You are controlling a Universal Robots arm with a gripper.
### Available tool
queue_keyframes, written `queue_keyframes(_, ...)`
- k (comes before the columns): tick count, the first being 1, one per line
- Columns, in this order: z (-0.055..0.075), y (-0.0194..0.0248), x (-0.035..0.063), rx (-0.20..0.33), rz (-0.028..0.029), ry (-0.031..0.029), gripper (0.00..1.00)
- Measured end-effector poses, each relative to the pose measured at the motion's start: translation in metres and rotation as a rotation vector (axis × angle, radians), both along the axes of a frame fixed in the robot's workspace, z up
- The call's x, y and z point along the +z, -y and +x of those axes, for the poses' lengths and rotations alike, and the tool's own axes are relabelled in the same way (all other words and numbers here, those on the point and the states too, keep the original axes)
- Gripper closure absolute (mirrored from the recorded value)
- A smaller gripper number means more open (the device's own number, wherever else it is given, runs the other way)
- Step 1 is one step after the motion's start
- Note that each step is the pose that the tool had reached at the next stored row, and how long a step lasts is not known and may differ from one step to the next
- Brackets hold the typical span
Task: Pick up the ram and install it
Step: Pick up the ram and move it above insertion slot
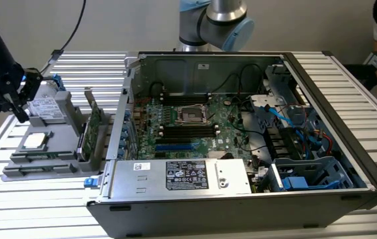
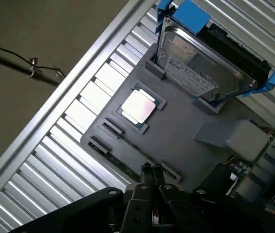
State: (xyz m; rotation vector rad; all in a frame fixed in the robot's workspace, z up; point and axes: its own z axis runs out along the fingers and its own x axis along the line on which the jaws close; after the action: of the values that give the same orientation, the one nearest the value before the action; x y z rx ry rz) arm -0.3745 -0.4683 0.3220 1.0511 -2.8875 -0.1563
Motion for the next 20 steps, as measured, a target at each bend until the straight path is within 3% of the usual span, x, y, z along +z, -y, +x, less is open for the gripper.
queue_keyframes(20,0.0000,0.0000,-0.0065,0.365,0.0084,0.0000,0.90)
